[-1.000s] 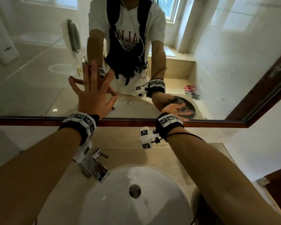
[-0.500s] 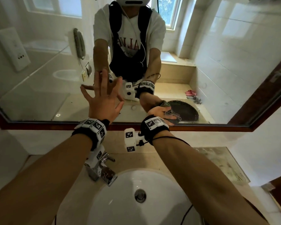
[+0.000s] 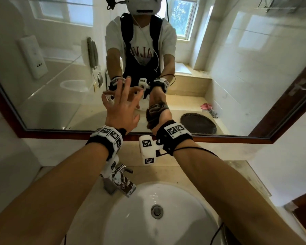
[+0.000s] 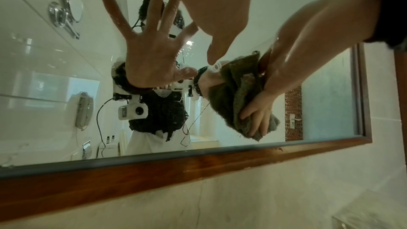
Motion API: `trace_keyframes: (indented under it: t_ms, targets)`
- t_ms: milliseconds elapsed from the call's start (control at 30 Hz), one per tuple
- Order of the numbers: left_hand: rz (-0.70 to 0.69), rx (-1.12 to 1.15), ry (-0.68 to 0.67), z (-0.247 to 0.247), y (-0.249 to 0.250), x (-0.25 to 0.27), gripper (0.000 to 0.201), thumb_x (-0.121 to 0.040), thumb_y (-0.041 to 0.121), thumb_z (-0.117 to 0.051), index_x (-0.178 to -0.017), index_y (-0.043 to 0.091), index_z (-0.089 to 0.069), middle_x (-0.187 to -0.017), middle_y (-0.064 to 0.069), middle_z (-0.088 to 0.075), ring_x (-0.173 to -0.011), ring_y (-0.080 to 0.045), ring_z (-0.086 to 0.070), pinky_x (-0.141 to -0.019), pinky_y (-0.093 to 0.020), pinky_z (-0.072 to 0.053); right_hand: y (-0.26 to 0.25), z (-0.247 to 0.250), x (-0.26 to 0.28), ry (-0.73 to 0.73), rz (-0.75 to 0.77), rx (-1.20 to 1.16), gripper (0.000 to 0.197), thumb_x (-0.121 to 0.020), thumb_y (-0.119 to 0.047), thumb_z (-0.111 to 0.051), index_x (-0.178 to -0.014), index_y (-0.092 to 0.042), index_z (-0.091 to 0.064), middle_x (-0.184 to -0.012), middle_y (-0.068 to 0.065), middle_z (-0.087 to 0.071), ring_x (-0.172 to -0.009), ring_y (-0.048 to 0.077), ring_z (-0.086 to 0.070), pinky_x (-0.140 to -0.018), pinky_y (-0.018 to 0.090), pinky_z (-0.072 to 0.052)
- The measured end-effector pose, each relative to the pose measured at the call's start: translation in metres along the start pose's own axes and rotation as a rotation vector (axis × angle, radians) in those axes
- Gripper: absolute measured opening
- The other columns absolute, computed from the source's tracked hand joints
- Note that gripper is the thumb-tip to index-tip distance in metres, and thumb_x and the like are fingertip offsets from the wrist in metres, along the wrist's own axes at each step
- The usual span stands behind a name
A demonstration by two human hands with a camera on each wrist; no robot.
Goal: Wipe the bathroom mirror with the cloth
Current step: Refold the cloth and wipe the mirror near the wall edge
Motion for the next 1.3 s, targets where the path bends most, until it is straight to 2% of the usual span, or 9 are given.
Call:
trace_keyframes:
  t_ms: [167,333,600,767,933,1033,1133,1233,1300]
  targets:
    - [-0.060,0.039,-0.054,0.001,0.010,0.008,0.071,-0.074,0.049,-0.064,-0.139,0.035,-0.038,-0.159,-0.011,-0.006,-0.146,-0.033,-0.006,-0.106,-0.068,-0.018,-0.013,-0.009,0.032,-0.095,0.014,0.059,0.040,-0.090,0.010,-0.024,-0.062,-0.010,-0.044,-0.043,-0.003,-0.045,-0.034,0.010,-0.039,-0.041,0.021,-0.032]
    - [-0.128,0.193,-0.136,-0.010,0.028,0.018,0.064,-0.082,0.049,-0.061,-0.139,0.028,-0.043,-0.134,-0.008,-0.048,-0.124,-0.028,-0.042,-0.100,-0.049,-0.034,-0.003,0.007,0.040,-0.005,-0.158,0.109,0.032,-0.101,-0.025,-0.038,-0.089,-0.007,-0.062,-0.084,0.015,-0.062,-0.071,0.029,-0.058,-0.062,0.037,-0.048]
    - [-0.043,0.338,-0.164,-0.022,0.017,0.025,0.072,-0.083,0.052,-0.062,-0.145,0.024,-0.038,-0.122,-0.006,-0.055,-0.100,-0.027,-0.058,-0.070,-0.034,-0.048,0.006,-0.007,0.044,-0.193,-0.221,0.057,0.053,-0.096,-0.051,-0.041,-0.129,-0.015,-0.060,-0.125,0.015,-0.064,-0.115,0.031,-0.060,-0.102,0.046,-0.046]
    - [0.118,0.436,-0.237,-0.034,0.014,0.023,0.059,-0.089,0.038,-0.062,-0.142,0.022,-0.041,-0.129,-0.005,-0.057,-0.104,-0.030,-0.060,-0.082,-0.038,-0.050,0.003,0.006,0.053,-0.179,-0.136,0.251,0.058,-0.095,-0.060,-0.038,-0.130,-0.016,-0.055,-0.123,0.012,-0.063,-0.107,0.028,-0.061,-0.089,0.041,-0.048]
    - [0.162,0.427,-0.221,-0.033,0.016,0.018,0.041,-0.090,0.032,-0.060,-0.129,0.021,-0.053,-0.120,-0.002,-0.063,-0.097,-0.029,-0.062,-0.078,-0.037,-0.049,-0.013,0.030,0.052,-0.076,-0.029,0.368,0.054,-0.093,-0.059,-0.045,-0.112,-0.012,-0.064,-0.105,0.011,-0.072,-0.097,0.027,-0.068,-0.094,0.043,-0.047]
    - [0.197,0.397,-0.175,-0.024,0.016,0.015,0.039,-0.091,0.033,-0.059,-0.128,0.021,-0.054,-0.116,-0.003,-0.064,-0.095,-0.030,-0.062,-0.075,-0.038,-0.049,-0.047,0.036,0.057,0.027,0.198,0.655,0.035,-0.090,-0.044,-0.055,-0.098,-0.014,-0.070,-0.093,0.007,-0.074,-0.095,0.027,-0.069,-0.089,0.040,-0.049]
    - [0.208,0.415,-0.099,-0.010,0.022,0.006,0.045,-0.090,0.030,-0.061,-0.132,0.021,-0.048,-0.118,-0.005,-0.064,-0.096,-0.030,-0.063,-0.075,-0.040,-0.051,-0.089,0.020,0.079,0.186,0.731,1.343,0.028,-0.090,-0.030,-0.054,-0.112,-0.019,-0.068,-0.116,0.007,-0.066,-0.109,0.029,-0.058,-0.089,0.037,-0.045]
    - [0.185,0.462,-0.013,0.005,0.027,-0.006,0.047,-0.088,0.027,-0.063,-0.131,0.024,-0.045,-0.116,-0.005,-0.064,-0.095,-0.029,-0.064,-0.075,-0.041,-0.054,-0.106,-0.001,0.103,0.282,1.236,1.683,0.046,-0.082,-0.022,-0.062,-0.128,-0.022,-0.057,-0.140,0.013,-0.046,-0.132,0.035,-0.037,-0.101,0.053,-0.037]
    - [0.160,0.453,0.025,0.009,0.028,-0.012,0.047,-0.087,0.027,-0.064,-0.130,0.025,-0.046,-0.115,-0.004,-0.064,-0.092,-0.028,-0.064,-0.074,-0.042,-0.055,-0.110,-0.002,0.102,0.331,1.375,1.777,0.065,-0.077,-0.022,-0.069,-0.138,-0.028,-0.047,-0.155,0.014,-0.027,-0.142,0.039,-0.019,-0.104,0.065,-0.029]
Point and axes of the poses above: each hand's wrist, its own x-axis away from the middle knuckle, its own z-axis out of the back of the hand, y = z × x, the point moved 7 cm from there along -x, towards the middle knuckle
